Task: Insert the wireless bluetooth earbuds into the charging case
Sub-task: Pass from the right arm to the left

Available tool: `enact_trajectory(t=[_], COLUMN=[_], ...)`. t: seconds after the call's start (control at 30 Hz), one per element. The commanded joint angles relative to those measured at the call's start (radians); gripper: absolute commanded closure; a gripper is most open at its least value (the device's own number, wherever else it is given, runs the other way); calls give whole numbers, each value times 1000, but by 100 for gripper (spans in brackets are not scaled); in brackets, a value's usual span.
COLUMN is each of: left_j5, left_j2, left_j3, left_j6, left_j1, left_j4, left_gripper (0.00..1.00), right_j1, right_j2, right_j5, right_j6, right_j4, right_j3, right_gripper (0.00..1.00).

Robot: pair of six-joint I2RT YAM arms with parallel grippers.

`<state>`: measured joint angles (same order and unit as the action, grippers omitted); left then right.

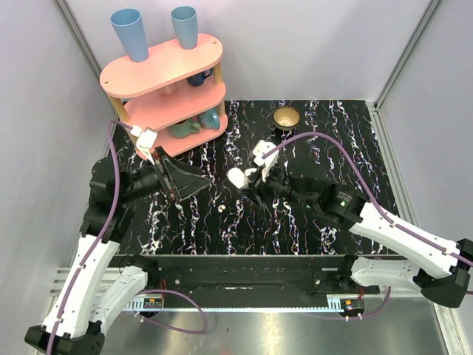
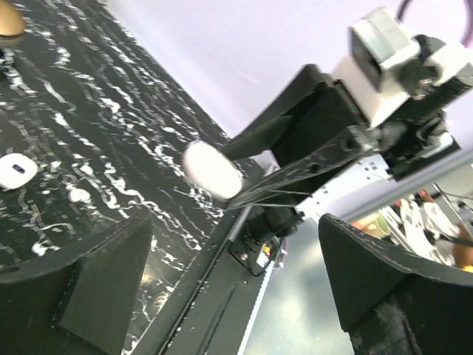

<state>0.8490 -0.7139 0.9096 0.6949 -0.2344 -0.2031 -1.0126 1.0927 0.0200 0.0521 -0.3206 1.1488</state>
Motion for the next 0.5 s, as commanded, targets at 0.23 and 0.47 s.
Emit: enact_trajectory(t=[0.23,0.47], left_j5=[-77,-157], left_j2=[-142,-211], left_j3=[35,54], left_j6=[31,28], left_j1=[-232,-307], left_j4=[131,131], left_gripper=[4,8], right_j1=[-14,-14], right_j2=[-112,-139], right_j5=[-45,-23], right_j6=[-9,-31], right_j4=[-34,-20], right_j3=[-40,-63], right_gripper=[69,69])
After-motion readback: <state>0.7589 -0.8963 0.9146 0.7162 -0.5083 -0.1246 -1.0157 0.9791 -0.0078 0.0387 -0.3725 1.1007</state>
